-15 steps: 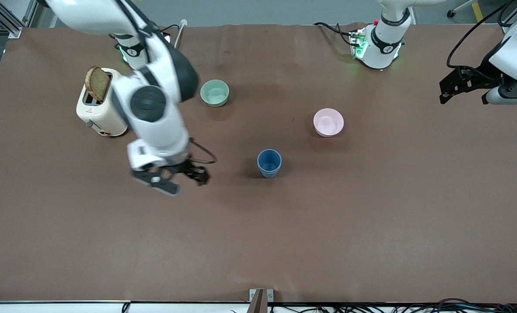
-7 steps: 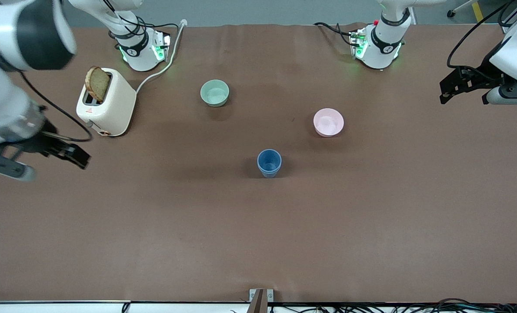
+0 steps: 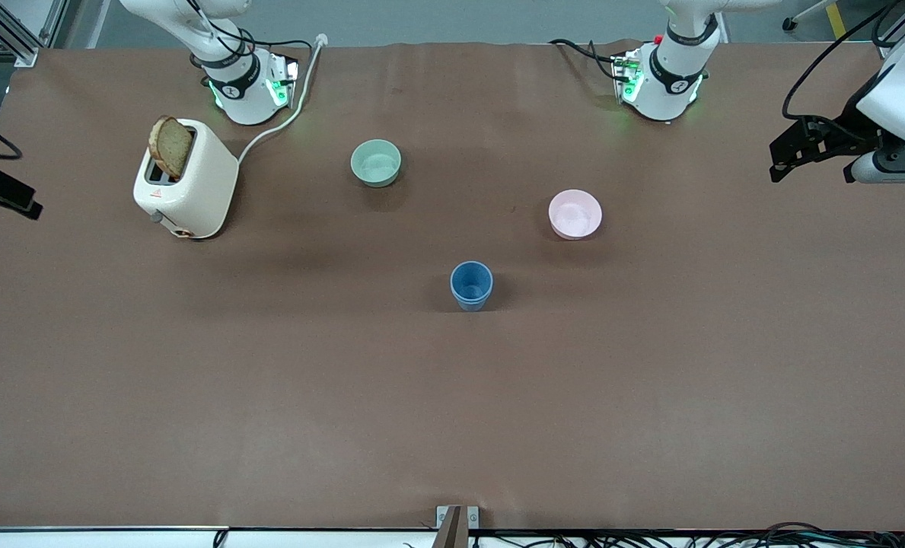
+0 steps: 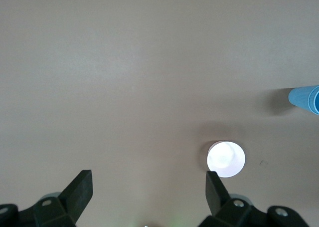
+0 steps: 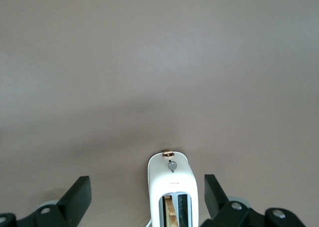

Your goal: Stack blue cups with both arms

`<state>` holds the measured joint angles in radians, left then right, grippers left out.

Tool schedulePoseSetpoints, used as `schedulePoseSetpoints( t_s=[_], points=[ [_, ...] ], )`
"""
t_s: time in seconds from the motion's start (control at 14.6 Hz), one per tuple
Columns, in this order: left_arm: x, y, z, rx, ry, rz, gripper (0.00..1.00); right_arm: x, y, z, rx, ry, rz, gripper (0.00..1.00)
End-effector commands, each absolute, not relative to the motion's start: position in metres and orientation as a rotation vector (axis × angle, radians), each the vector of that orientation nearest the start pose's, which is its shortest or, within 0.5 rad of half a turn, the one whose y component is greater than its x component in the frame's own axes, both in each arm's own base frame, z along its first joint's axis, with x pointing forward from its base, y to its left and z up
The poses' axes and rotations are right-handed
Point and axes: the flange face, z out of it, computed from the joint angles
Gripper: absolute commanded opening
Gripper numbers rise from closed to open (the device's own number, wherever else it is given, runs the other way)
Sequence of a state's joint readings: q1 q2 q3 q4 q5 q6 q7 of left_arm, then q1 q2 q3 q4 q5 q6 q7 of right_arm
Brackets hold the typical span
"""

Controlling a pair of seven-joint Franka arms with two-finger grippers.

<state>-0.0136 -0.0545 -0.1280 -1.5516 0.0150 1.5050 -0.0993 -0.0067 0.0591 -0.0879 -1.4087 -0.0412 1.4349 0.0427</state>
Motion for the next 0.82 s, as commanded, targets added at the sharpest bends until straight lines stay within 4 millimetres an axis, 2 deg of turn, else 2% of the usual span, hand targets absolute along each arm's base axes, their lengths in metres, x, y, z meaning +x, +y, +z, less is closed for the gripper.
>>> schedulePoseSetpoints(
  t_s=[0.0,0.27,0.48,0.75],
  points=[
    [0.5166,-0.0738,0.6603,-3.132,0.069,-0.022,1.00,0.5486,-0.0529,0.6473,-3.156,0.145,0.038,1.00],
    [0.5197,-0.0728,0.6613,-3.131,0.081,-0.027,1.00,0.5523,-0.0567,0.6435,-3.157,0.147,-0.013,1.00],
    [0.5200,-0.0716,0.6682,-3.122,0.068,-0.050,1.00,0.5530,-0.0525,0.6440,-3.157,0.135,-0.013,1.00],
    [0.5185,-0.0718,0.6677,-3.118,0.069,-0.032,1.00,0.5524,-0.0565,0.6446,-3.159,0.006,-0.012,1.00]
  ],
)
